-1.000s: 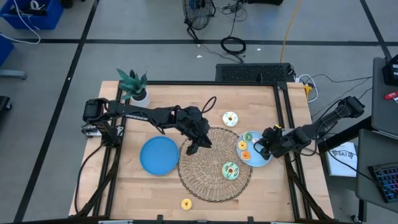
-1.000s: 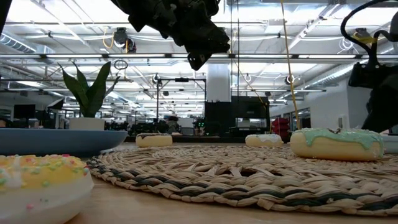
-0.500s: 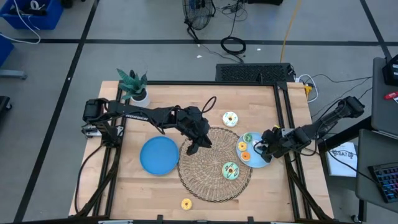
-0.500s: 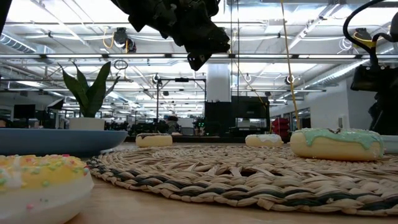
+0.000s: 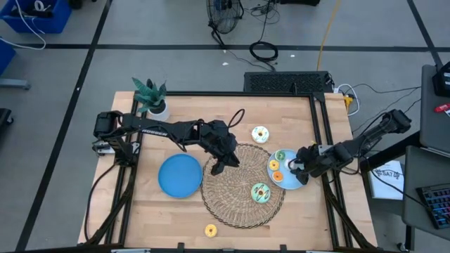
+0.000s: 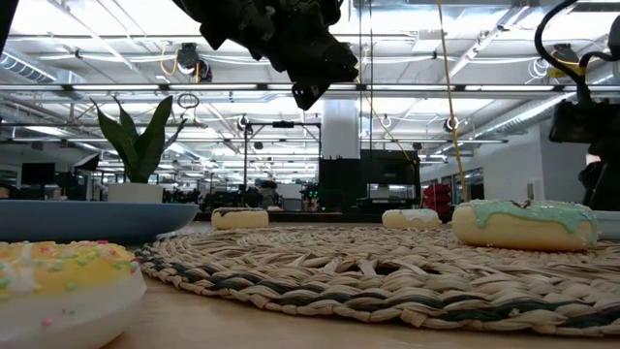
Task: Pick & Place donuts
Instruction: Put the small white donut on the light blue plate, then put the small yellow donut on the light blue plate
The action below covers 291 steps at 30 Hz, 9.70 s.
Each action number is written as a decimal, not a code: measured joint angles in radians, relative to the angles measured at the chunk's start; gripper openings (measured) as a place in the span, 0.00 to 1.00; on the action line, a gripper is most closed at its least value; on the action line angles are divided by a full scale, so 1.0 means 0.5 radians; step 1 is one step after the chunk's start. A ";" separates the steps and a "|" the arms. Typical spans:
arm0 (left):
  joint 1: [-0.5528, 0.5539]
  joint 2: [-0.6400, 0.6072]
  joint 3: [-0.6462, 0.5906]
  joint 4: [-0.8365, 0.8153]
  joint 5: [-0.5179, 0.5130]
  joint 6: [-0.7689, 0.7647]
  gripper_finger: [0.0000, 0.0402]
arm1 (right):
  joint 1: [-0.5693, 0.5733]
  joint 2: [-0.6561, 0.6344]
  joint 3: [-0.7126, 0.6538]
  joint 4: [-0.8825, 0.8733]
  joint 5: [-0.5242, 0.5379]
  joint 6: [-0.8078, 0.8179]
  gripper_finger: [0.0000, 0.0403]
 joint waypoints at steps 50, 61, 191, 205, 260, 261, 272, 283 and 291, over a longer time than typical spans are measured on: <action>-1.313 0.262 0.137 -0.499 -1.065 -1.077 0.47 | 0.002 -0.252 0.001 1.887 0.330 -2.213 0.64; -1.476 0.625 0.656 -0.992 -1.099 -0.900 0.50 | 0.002 -0.253 0.004 1.932 0.328 -2.183 0.64; -1.571 0.887 0.640 -0.992 -1.271 -1.412 0.41 | 0.001 -0.220 0.002 1.966 0.331 -2.060 0.64; -1.457 0.814 0.640 -1.004 -1.202 -1.184 0.41 | 0.001 -0.217 0.002 1.965 0.324 -2.060 0.64; -0.377 0.578 0.649 -0.385 -1.461 0.273 0.38 | -0.421 1.301 0.002 3.014 0.001 -2.207 0.64; -0.377 0.578 0.649 -0.385 -1.461 0.274 0.38 | -0.429 1.311 0.002 3.030 0.001 -2.207 0.64; -0.377 0.578 0.650 -0.385 -1.458 0.270 0.38 | -0.487 1.409 0.002 3.144 -0.024 -2.231 0.64; -0.377 0.578 0.650 -0.385 -1.458 0.267 0.38 | -0.486 1.486 0.004 3.217 -0.053 -2.240 0.62; -0.377 0.578 0.650 -0.385 -1.459 0.267 0.38 | -0.514 1.485 0.004 3.236 -0.052 -2.243 0.60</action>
